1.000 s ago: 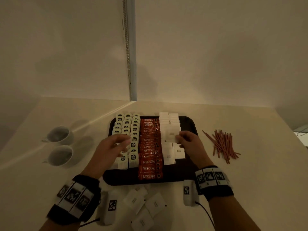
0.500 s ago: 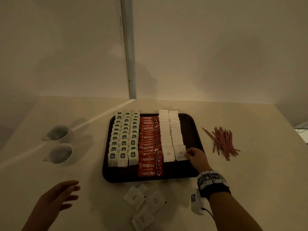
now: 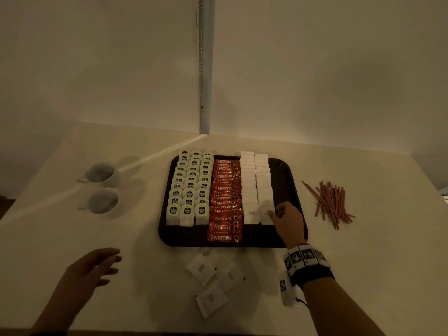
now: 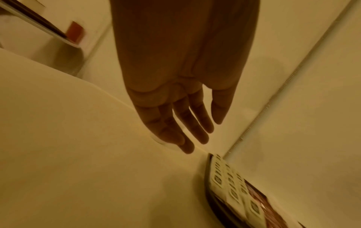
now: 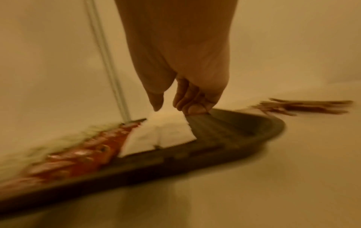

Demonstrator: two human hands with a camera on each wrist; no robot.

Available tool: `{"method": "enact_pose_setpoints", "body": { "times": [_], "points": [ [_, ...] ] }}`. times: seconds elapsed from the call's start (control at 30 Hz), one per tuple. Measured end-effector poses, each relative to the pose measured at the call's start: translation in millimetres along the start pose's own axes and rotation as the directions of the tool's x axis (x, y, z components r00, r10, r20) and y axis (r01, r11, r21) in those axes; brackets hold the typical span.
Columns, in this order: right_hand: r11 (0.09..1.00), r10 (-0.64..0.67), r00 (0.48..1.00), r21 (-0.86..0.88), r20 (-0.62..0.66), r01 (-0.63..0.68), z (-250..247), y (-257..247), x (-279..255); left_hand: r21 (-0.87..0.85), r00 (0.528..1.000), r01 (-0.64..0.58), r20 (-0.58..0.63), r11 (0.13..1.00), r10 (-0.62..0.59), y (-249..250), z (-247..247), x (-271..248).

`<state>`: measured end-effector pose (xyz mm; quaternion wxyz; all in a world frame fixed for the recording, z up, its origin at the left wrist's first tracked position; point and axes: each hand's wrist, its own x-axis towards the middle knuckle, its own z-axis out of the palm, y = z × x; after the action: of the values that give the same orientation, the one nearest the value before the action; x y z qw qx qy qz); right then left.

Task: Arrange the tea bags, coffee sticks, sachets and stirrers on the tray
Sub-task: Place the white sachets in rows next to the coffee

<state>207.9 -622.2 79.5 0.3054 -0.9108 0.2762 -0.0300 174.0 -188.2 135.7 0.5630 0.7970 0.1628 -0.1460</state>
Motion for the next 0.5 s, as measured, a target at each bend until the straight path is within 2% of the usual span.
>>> {"method": "enact_pose_setpoints", "body": {
  "times": [0.07,0.1,0.17,0.2,0.23,0.3,0.33,0.4,0.5],
  "points": [
    [0.99,-0.134,0.986,0.057,0.096,0.129,-6,-26,-22,0.113,0.993,-0.092,0.079,0.989,0.083,6,13,3],
    [0.981,-0.194,0.955,0.067,0.222,0.184,-8,-39,-38,0.191,0.98,-0.164,0.14,0.968,0.139,8,22,7],
    [0.961,-0.23,0.83,-0.015,0.509,0.275,-6,-60,-74,0.317,0.927,-0.319,0.301,0.893,0.224,11,42,15],
    [0.94,-0.207,0.774,-0.099,0.598,0.327,-2,-64,-91,0.354,0.888,-0.384,0.395,0.853,0.236,13,55,19],
    [0.912,-0.175,0.749,-0.181,0.64,0.368,4,-64,-106,0.384,0.838,-0.448,0.494,0.807,0.231,15,68,22],
    [0.878,-0.092,0.749,-0.301,0.656,0.372,16,-59,-129,0.457,0.739,-0.561,0.652,0.69,0.169,19,95,24],
    [0.863,-0.058,0.753,-0.347,0.655,0.368,22,-56,-135,0.502,0.707,-0.606,0.695,0.617,0.129,21,107,26],
    [0.834,-0.019,0.767,-0.413,0.642,0.365,35,-54,-147,0.576,0.668,-0.684,0.741,0.448,0.067,23,126,27],
    [0.801,-0.051,0.799,-0.454,0.599,0.391,49,-54,-157,0.619,0.643,-0.744,0.765,0.252,0.018,19,144,27]
  ]
}}
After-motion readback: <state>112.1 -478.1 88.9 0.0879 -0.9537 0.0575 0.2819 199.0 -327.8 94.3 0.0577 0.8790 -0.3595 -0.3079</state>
